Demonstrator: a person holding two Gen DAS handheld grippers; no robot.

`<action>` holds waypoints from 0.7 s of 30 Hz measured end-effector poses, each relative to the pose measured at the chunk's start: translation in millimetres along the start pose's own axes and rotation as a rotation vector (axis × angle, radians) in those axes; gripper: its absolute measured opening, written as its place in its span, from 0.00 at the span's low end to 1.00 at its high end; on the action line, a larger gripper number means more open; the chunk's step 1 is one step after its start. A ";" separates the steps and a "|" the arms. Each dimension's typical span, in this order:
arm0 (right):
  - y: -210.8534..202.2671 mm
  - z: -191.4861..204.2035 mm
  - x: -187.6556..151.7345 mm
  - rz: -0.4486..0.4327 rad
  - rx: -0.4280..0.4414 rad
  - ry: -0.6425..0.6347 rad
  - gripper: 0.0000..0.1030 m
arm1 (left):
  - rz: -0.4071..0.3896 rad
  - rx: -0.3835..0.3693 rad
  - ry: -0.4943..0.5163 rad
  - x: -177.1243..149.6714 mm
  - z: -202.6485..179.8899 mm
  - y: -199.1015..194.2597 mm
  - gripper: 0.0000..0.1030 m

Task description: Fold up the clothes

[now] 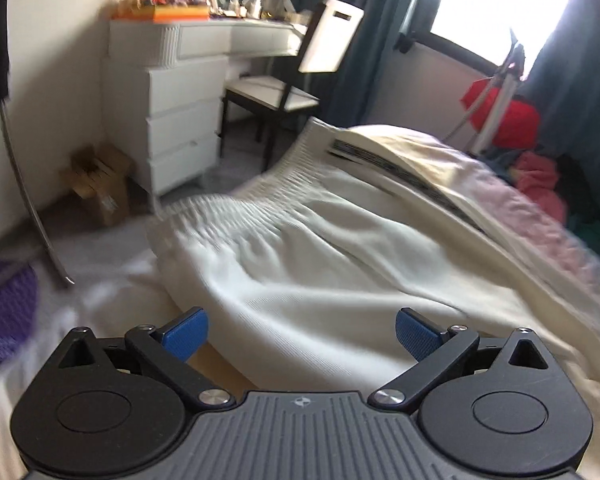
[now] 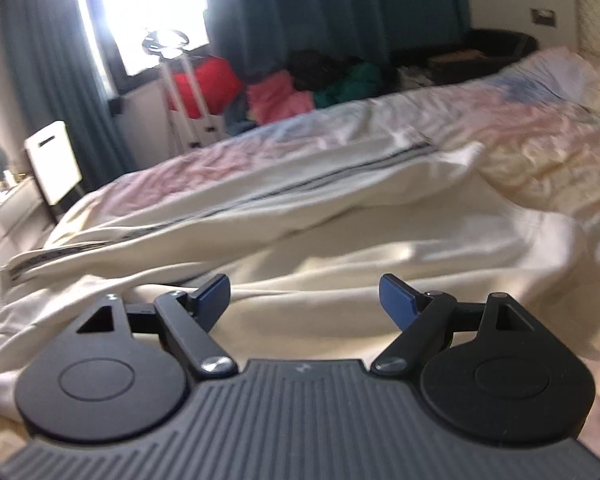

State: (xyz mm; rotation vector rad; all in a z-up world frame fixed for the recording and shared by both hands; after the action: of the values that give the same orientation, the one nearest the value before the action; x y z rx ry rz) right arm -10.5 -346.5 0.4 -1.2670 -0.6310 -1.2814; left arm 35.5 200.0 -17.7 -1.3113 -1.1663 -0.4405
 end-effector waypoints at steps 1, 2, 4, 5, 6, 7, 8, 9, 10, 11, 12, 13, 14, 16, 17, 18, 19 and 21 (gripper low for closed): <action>1.4 -3.0 0.1 0.006 -0.009 0.012 0.81 | 0.000 -0.003 -0.005 -1.2 3.5 2.4 0.98; 1.7 -4.6 0.4 0.005 -0.014 0.020 0.81 | -0.001 -0.010 -0.012 -3.0 7.2 4.5 0.98; 2.0 -5.4 1.3 0.000 -0.022 0.022 0.81 | 0.026 -0.034 -0.054 -11.2 13.1 9.3 0.98; 2.5 -5.5 1.6 -0.002 -0.025 0.022 0.81 | 0.043 -0.048 -0.083 -13.4 16.6 10.4 0.98; 3.0 -5.3 1.6 -0.001 -0.027 0.023 0.81 | 0.059 -0.062 -0.114 -15.2 20.3 11.2 0.98; 3.8 -5.0 1.8 0.006 -0.023 0.029 0.81 | 0.065 -0.072 -0.145 -15.3 24.9 10.7 0.98; 4.6 -4.7 2.0 0.013 -0.018 0.036 0.81 | 0.066 -0.080 -0.177 -14.7 29.9 10.0 0.98; 5.5 -4.4 2.2 0.020 -0.012 0.043 0.81 | 0.061 -0.080 -0.210 -13.7 36.3 8.3 0.98; 5.2 -4.4 2.6 0.023 -0.007 0.051 0.81 | 0.055 -0.077 -0.244 -12.6 43.0 6.4 0.97; 4.3 -4.6 2.8 0.021 -0.006 0.057 0.81 | 0.040 -0.061 -0.271 -12.0 49.9 3.8 0.97; 3.2 -4.7 3.1 0.018 -0.011 0.059 0.81 | 0.033 -0.043 -0.288 -12.0 55.8 1.6 0.97; 2.8 -5.5 3.7 0.017 -0.019 0.060 0.81 | 0.029 -0.025 -0.302 -12.2 61.3 -0.6 0.97; 2.7 -6.2 4.1 0.018 -0.021 0.065 0.81 | 0.048 -0.020 -0.321 -13.9 64.4 1.4 0.97; 2.2 -7.2 4.4 0.019 -0.022 0.077 0.81 | 0.098 -0.016 -0.360 -17.9 69.3 7.1 0.97; 2.1 -7.4 4.3 0.020 -0.023 0.080 0.81 | 0.123 -0.014 -0.379 -19.9 71.8 10.0 0.96; 2.8 -7.6 4.1 0.022 -0.027 0.079 0.81 | 0.159 -0.014 -0.403 -23.3 74.0 14.3 0.96; 3.5 -7.7 3.9 0.025 -0.031 0.077 0.81 | 0.190 -0.012 -0.427 -26.8 75.9 18.7 0.96; 4.5 -8.5 3.0 0.033 -0.033 0.084 0.81 | 0.246 -0.017 -0.475 -32.9 79.3 27.8 0.97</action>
State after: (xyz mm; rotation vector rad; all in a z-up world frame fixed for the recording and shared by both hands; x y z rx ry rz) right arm -7.9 -356.2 -0.7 -1.2386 -0.5293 -1.3155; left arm 12.2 267.7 -72.6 -1.6023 -1.3640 0.0487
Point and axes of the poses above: each gripper's, at about its wrist camera, not at the fingertips, and y roughly the way its jaws point, z to its left, x to its top, the point moved 1 cm from there along y, roughly the way its jaws point, and after that the axes turned 14 degrees about -z, right-handed, at the moved point
